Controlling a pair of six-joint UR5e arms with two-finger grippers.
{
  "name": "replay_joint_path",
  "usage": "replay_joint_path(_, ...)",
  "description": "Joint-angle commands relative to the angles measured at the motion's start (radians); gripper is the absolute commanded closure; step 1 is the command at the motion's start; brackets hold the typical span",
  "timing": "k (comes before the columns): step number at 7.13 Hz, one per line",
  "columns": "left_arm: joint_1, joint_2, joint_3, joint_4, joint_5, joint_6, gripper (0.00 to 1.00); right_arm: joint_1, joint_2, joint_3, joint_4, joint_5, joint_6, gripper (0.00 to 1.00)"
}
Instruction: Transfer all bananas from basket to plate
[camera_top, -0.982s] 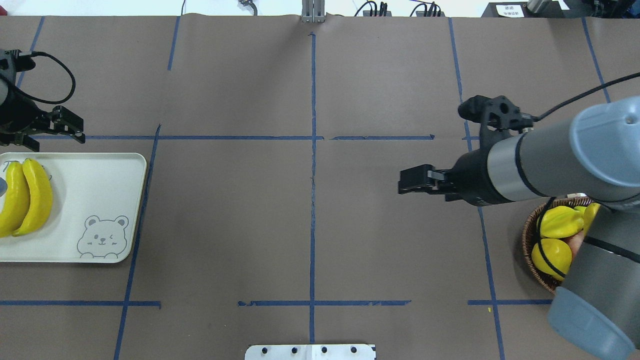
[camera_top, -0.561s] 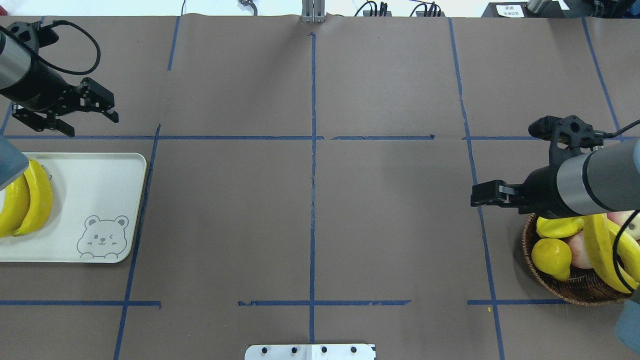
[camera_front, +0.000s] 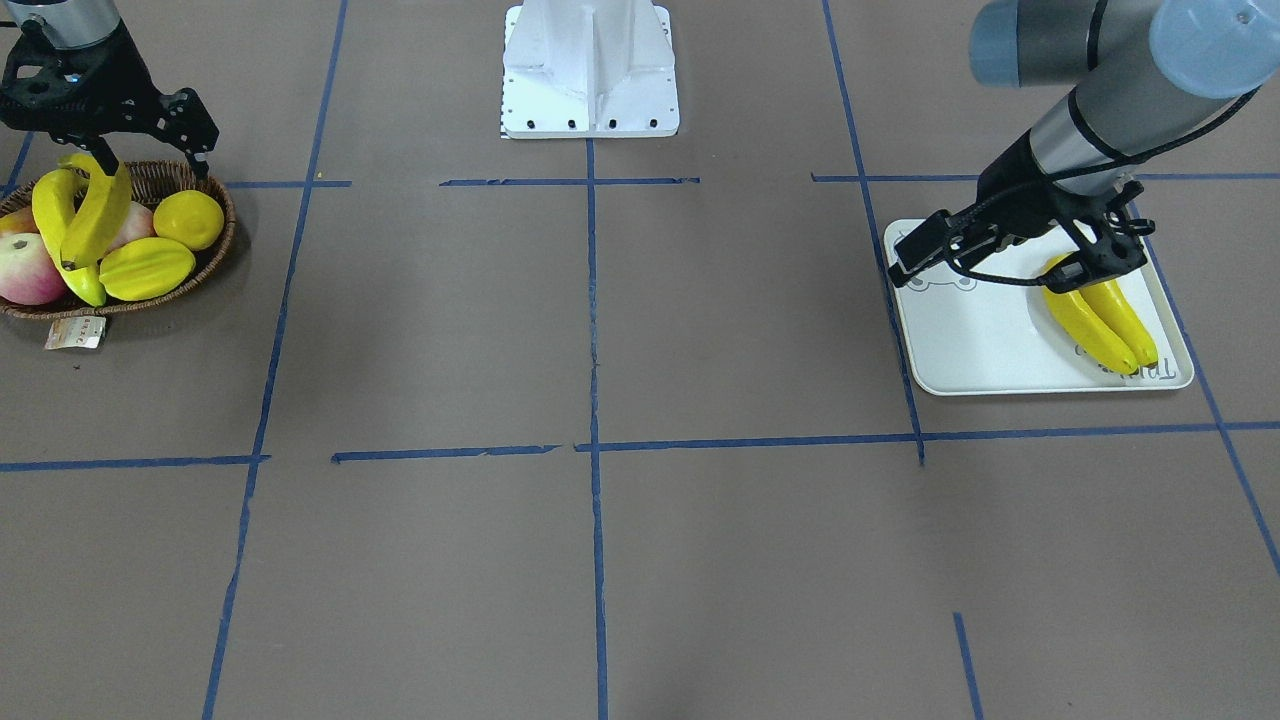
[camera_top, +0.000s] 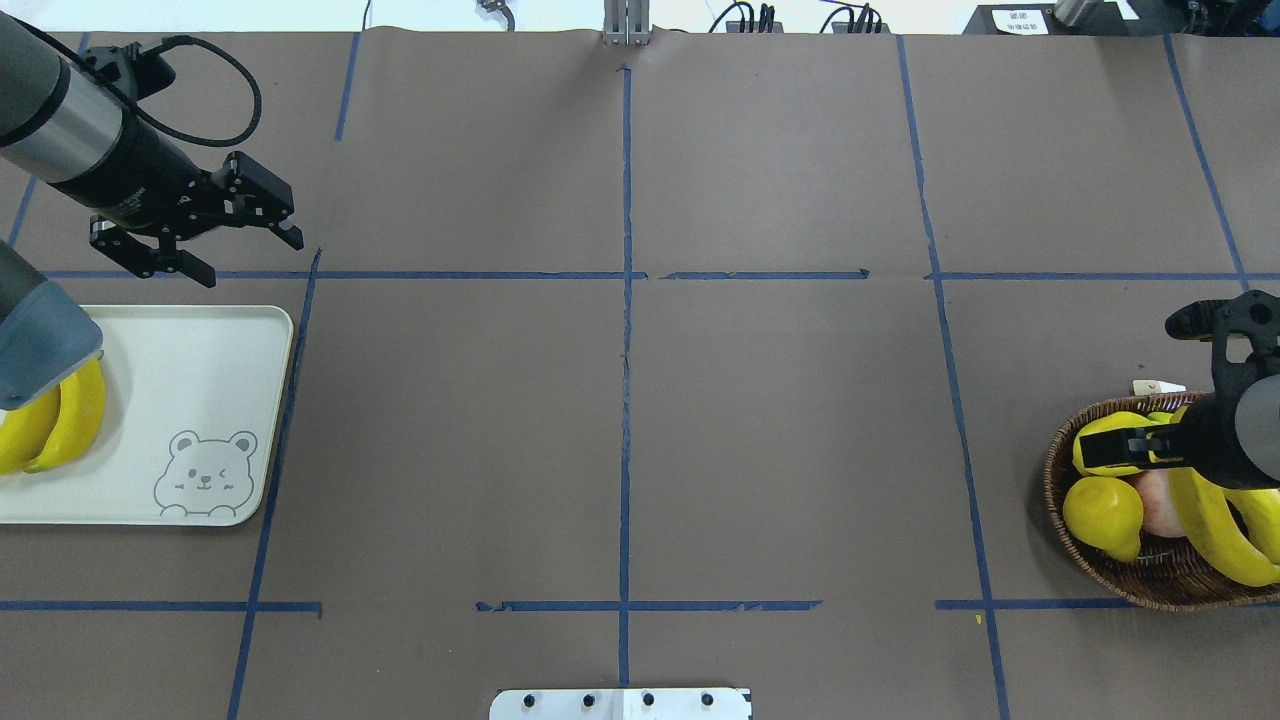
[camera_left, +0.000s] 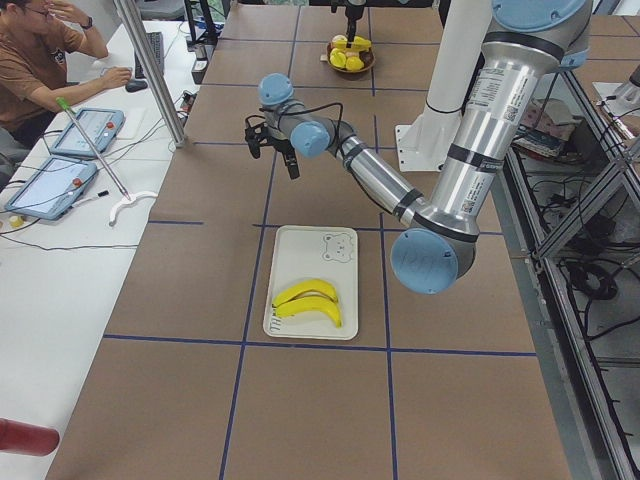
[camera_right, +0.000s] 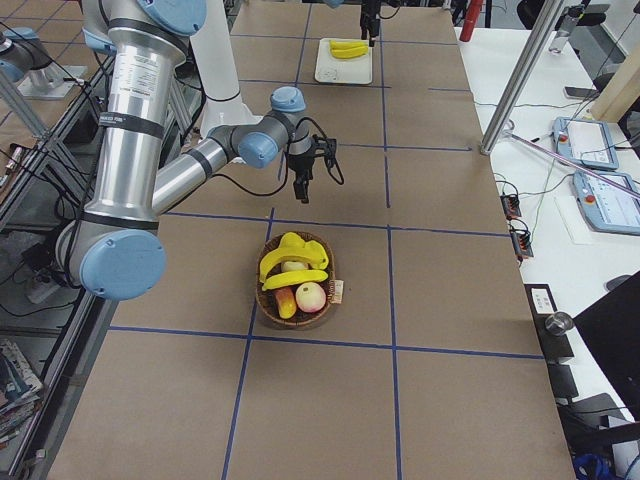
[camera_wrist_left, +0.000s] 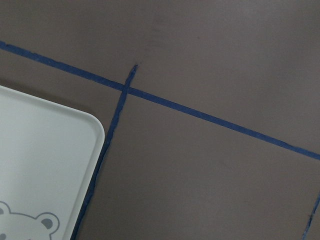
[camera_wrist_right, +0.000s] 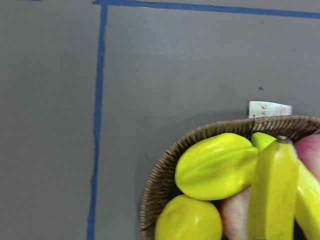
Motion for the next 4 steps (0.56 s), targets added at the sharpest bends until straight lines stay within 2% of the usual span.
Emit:
replay_joint_path(1,0.012,-0.002,-0.015,-0.003,-0.001,-0.037,0.01,-0.076,-0.073,0.002,-0.083,-0.128,-0.056,0.00)
replay_joint_path(2,0.019,-0.002,-0.015,-0.003,-0.001,-0.040,0.00,-0.142,-0.064,0.009,-0.181,-0.204,-0.056,0.00)
replay_joint_path(4,0.019,-0.002,-0.015,-0.005,-0.003,-0.040,0.01,-0.210,-0.061,0.007,-0.220,-0.216,-0.052,0.00)
